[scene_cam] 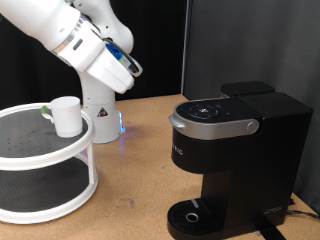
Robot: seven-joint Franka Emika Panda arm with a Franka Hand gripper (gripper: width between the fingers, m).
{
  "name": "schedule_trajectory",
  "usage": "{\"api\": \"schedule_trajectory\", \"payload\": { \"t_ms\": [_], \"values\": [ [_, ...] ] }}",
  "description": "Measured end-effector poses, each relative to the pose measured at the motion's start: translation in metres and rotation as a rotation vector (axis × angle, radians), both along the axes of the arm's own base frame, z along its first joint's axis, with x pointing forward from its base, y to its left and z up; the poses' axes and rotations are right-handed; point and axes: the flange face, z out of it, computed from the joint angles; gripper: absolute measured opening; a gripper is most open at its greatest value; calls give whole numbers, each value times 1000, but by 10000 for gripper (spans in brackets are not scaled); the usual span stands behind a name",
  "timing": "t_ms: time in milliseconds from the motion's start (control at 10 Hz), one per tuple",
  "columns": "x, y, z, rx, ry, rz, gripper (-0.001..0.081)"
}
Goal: Make a cup of coffee with the keurig machine
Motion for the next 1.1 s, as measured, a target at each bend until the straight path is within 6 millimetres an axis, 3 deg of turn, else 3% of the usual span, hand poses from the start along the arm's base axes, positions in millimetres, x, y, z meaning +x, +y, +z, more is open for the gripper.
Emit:
{"api": "schedule_trajectory", "payload": {
  "t_ms": [400,1100],
  "values": [
    [0,-7,-4,12,-20,-142,1],
    [-60,-55,28,82,-28,-340,1]
  ]
}}
